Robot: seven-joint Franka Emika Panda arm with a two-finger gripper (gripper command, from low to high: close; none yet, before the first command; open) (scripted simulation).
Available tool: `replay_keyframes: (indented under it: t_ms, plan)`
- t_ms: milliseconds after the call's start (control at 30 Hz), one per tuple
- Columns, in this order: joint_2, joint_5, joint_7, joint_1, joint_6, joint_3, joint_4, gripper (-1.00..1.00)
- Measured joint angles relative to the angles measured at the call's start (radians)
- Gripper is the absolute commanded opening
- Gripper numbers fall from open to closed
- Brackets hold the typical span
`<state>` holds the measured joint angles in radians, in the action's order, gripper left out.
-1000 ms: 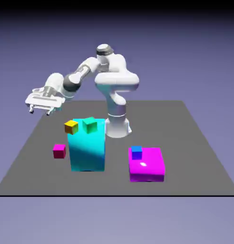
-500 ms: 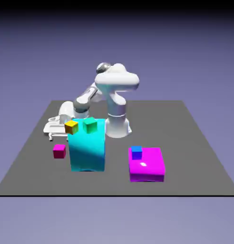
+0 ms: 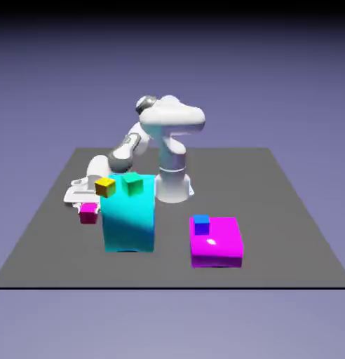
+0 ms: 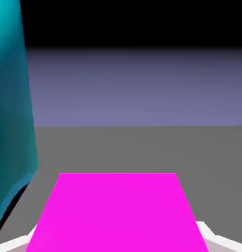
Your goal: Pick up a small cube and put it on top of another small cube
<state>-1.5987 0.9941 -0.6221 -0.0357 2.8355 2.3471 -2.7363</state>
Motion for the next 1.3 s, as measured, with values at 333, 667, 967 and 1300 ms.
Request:
replay_keyframes:
  t_ms: [333,667,967,1300]
  plan:
    - [0.073,-0.196,0.053,0.107,-0.105,-0.326,-0.031,-1.0]
    - [0.143,-0.508,0.07,0.235,-0.274,-0.689,-0.07,-1.0]
    - [0.202,-0.808,0.075,0.352,-0.436,-1.009,-0.105,-1.0]
    - [0.283,-0.935,-0.065,0.494,-0.262,-0.914,-0.16,1.0]
